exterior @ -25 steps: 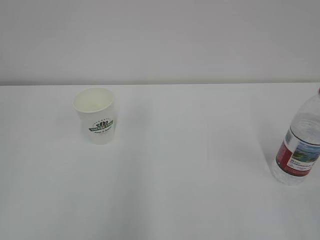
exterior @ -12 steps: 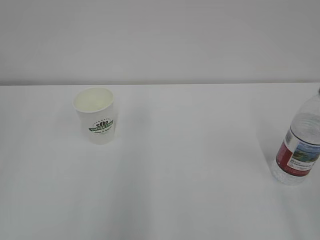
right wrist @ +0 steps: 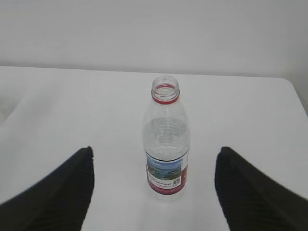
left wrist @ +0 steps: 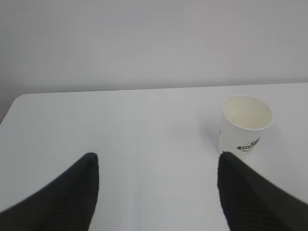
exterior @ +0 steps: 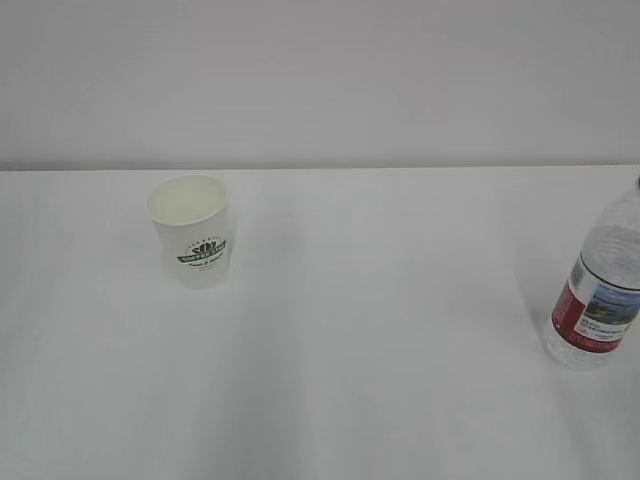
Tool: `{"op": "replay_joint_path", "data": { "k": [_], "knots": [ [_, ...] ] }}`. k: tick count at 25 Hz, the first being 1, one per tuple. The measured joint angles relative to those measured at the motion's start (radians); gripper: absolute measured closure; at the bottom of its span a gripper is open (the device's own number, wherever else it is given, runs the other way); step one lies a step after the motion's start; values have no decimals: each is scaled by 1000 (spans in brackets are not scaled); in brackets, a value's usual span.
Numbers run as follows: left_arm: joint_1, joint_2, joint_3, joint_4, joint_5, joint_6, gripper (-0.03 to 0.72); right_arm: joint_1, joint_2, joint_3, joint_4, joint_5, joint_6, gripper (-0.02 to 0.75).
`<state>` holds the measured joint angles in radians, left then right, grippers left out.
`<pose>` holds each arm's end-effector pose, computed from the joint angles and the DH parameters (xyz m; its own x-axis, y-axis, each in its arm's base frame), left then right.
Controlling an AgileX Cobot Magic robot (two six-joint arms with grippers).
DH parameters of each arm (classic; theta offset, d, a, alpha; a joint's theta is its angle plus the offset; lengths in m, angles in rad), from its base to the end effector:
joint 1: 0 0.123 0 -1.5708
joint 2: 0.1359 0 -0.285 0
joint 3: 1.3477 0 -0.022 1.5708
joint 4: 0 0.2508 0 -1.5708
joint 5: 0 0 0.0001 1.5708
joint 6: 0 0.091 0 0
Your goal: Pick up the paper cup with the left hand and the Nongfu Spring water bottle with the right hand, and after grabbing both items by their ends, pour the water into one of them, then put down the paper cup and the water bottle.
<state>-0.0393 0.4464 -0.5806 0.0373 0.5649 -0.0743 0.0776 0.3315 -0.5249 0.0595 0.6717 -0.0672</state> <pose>0.0875 -0.0016 0.3256 -0.3368 -0.0296 -0.9411 0.0061 0.9994 -0.0336 0.0641 0.0084 0.3073 -0.3769 -0.0500 -0.9249 -0.1194 0.9928 -0.0050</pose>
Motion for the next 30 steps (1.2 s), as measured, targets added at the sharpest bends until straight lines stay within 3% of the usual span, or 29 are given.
{"op": "replay_joint_path", "data": {
  "k": [13,19,30],
  "knots": [
    [0,160,0,-3,-146,0,133,0,59,77,21,-267,-19,148],
    [0,210,2,-1,-219,0,133,0,60,110,27,-319,-46,149],
    [0,250,185,-1,-496,0,134,0,219,129,29,-431,-54,149]
  ]
}}
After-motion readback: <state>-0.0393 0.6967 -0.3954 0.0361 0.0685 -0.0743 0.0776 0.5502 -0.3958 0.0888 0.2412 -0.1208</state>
